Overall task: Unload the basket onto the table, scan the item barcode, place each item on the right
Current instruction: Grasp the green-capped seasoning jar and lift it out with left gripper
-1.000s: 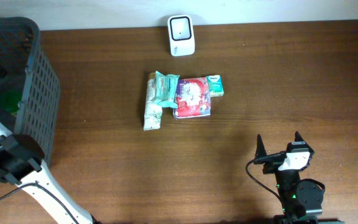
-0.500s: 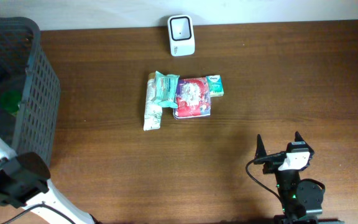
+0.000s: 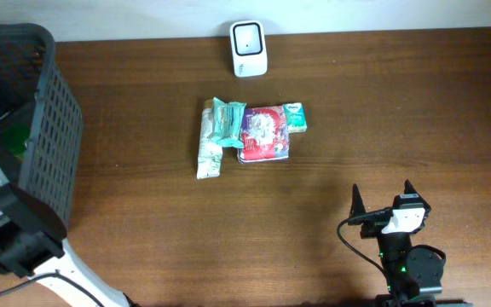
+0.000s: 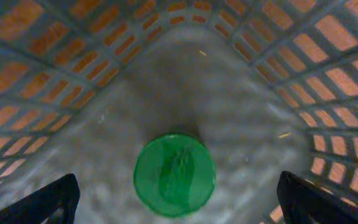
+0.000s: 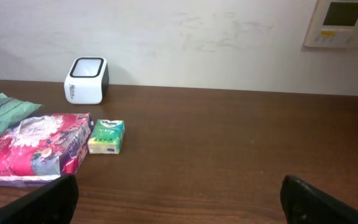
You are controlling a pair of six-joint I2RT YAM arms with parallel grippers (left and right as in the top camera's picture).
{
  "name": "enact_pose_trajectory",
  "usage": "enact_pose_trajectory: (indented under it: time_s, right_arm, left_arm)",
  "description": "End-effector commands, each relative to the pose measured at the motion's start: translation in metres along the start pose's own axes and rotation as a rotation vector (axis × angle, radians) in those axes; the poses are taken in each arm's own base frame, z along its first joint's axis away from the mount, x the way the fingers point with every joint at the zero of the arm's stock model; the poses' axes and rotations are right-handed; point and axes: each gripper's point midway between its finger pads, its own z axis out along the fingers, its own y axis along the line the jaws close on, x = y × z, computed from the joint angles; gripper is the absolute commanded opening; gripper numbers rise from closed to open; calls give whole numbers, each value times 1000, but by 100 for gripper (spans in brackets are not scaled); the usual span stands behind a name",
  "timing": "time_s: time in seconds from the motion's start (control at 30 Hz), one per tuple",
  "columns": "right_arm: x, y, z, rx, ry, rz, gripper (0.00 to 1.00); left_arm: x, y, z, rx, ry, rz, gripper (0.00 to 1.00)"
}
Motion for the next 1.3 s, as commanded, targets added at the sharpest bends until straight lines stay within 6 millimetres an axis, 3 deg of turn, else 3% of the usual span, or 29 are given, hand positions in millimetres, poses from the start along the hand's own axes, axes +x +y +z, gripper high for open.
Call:
enact_pose_trajectory:
  time_s: [0.0,0.3,0.53,0.83,1.13,1.27]
  right_arm:
    - [4,1,0,-4,6,7,99]
    - [4,1,0,-4,6,7,99]
    - [4,1,0,-4,6,7,99]
    - [4,1,0,-4,6,7,99]
    - [4,1,0,-4,6,7,99]
    - [4,1,0,-4,6,7,99]
  left_arm:
    - [10,2,35,-14,51,13,99]
    - [23,0,72,-25,107,20,99]
    - [19,-1,74,-21,88,20,99]
    - [56,4,90,-42,198,34,99]
    - [43,1,93,-32,144,27,99]
    - [46,2,92,-34,158,29,79]
